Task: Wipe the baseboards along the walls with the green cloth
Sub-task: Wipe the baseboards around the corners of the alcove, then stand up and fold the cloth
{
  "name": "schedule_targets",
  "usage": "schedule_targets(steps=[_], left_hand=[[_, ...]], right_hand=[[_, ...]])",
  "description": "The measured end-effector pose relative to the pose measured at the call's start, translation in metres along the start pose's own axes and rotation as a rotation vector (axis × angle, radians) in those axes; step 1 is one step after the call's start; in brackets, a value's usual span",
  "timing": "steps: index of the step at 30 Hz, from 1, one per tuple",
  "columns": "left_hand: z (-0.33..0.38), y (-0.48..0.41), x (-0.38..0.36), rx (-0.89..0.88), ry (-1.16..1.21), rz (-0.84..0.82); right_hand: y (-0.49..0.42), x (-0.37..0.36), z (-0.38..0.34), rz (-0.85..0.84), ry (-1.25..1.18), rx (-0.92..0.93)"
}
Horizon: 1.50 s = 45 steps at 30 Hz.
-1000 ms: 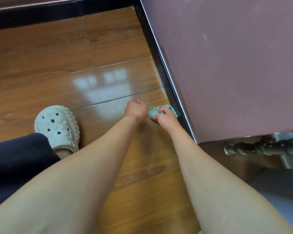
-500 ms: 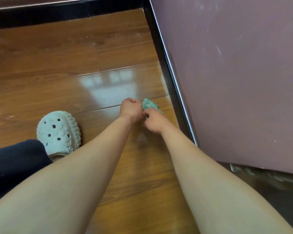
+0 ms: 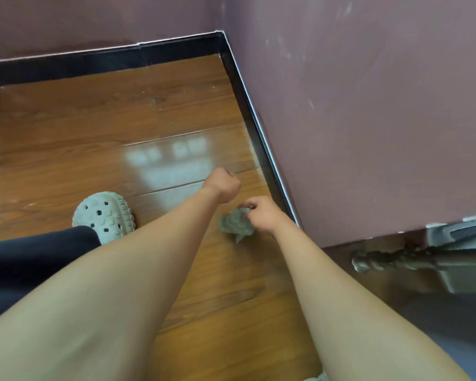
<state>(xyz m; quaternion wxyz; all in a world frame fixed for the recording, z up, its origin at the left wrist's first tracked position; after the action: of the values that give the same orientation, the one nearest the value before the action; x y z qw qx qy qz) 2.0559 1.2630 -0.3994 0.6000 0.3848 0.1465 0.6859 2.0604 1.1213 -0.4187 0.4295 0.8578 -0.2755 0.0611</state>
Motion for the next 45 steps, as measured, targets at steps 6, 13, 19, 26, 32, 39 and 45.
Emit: schedule_targets(steps=[6,13,19,26,32,39,45], left_hand=[[0.047,0.068,0.017,-0.177,-0.087,-0.184],[0.104,0.153,0.057,-0.3,-0.354,-0.342],[0.125,0.194,0.068,-0.345,-0.849,-0.26],[0.117,0.209,0.085,-0.392,-1.053,0.008],[0.097,0.213,0.112,-0.256,-1.011,0.19],[0.102,0.219,0.103,-0.215,-0.901,0.252],[0.096,0.181,0.074,-0.25,-0.462,0.059]], right_hand=[[0.069,0.043,-0.028,0.147,-0.339,0.115],[0.148,0.068,-0.1,0.192,-0.184,0.24],[0.189,0.073,-0.143,0.31,0.318,0.254],[0.207,0.071,-0.145,0.356,0.294,0.244],[0.207,0.063,-0.134,0.23,0.085,0.308],[0.208,0.07,-0.139,0.273,0.049,0.384],[0.183,0.055,-0.134,0.287,-0.153,0.443]])
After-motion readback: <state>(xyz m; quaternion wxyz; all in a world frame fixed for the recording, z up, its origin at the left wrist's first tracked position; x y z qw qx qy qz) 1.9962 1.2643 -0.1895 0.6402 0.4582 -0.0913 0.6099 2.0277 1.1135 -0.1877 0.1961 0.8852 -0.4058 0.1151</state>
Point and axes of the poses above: each hand's wrist, its own y-axis away from the middle knuckle, its own x-axis out of the back of the hand, z = x × y, the point moved 3 cm from there along -y, towards the middle knuckle, and after that the axes turned 9 degrees about -z, right-handed, at the moved point
